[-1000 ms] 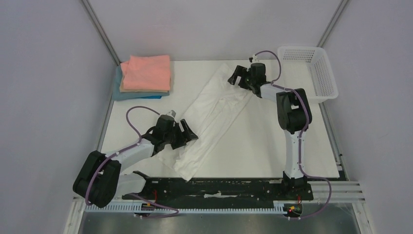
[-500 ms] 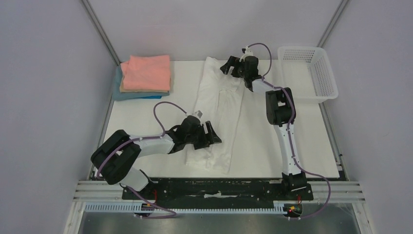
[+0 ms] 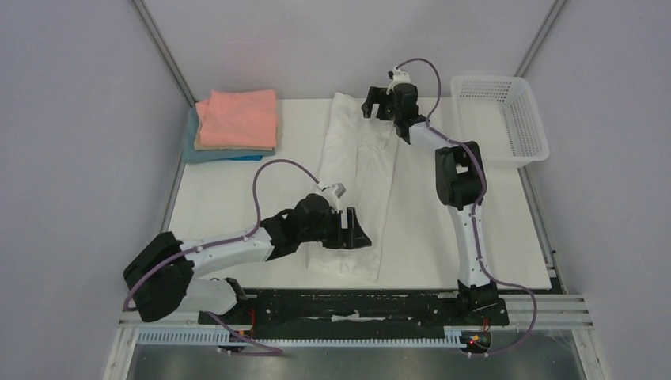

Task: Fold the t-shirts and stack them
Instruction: Rotate the tshirt 90 degrees, then grab the bottom of the folded rectangular tshirt with both arms

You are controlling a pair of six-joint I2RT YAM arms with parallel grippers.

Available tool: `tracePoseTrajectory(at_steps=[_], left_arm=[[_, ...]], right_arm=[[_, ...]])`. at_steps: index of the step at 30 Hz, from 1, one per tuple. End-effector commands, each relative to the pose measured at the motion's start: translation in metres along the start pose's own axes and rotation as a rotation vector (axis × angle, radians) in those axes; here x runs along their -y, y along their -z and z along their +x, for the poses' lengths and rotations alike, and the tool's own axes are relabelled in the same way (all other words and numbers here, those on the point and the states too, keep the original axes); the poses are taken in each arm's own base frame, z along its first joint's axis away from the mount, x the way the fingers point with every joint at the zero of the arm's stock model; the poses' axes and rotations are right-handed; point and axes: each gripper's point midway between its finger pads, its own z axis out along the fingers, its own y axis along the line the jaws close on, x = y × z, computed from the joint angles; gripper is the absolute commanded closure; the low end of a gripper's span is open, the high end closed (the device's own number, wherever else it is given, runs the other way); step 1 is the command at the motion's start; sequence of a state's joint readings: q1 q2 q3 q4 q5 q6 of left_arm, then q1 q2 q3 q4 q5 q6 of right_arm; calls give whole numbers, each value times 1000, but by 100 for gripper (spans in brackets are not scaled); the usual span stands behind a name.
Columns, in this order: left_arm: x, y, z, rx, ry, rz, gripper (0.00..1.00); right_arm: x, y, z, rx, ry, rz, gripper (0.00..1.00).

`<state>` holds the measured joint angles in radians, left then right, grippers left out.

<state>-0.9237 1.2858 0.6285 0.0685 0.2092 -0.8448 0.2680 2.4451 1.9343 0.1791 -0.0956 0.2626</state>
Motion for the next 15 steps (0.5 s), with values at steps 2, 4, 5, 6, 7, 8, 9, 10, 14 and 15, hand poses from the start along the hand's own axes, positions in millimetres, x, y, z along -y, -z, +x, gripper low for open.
tracePoseTrajectory(at_steps=[2,4,5,6,7,8,9,10,14,15], left_arm=[[-29,49,-15,94,-112,-207,13],[-61,68,-10,105,-84,-375,13],[-75,76,-3,90,-76,-429,13],[-81,81,4,79,-74,-446,13],[-87,84,9,77,-67,-451,13],[-92,84,15,75,-59,-451,13],[-96,85,18,72,-57,-452,13],[-101,86,22,61,-56,-465,13],[-117,85,28,29,-74,-537,15],[-119,83,30,20,-75,-541,15]], right_arm=[[-54,115,-90,139,135,-9,2],[-57,151,-57,76,113,-5,2],[-59,172,-38,39,94,-5,2],[-62,191,-21,8,61,-9,2],[-57,208,11,-51,7,22,2],[-55,226,42,-107,-33,34,2],[-62,244,64,-148,-56,13,2],[-64,259,92,-200,-63,7,2],[-82,312,144,-285,-28,-36,2],[-82,322,153,-295,-23,-34,2]])
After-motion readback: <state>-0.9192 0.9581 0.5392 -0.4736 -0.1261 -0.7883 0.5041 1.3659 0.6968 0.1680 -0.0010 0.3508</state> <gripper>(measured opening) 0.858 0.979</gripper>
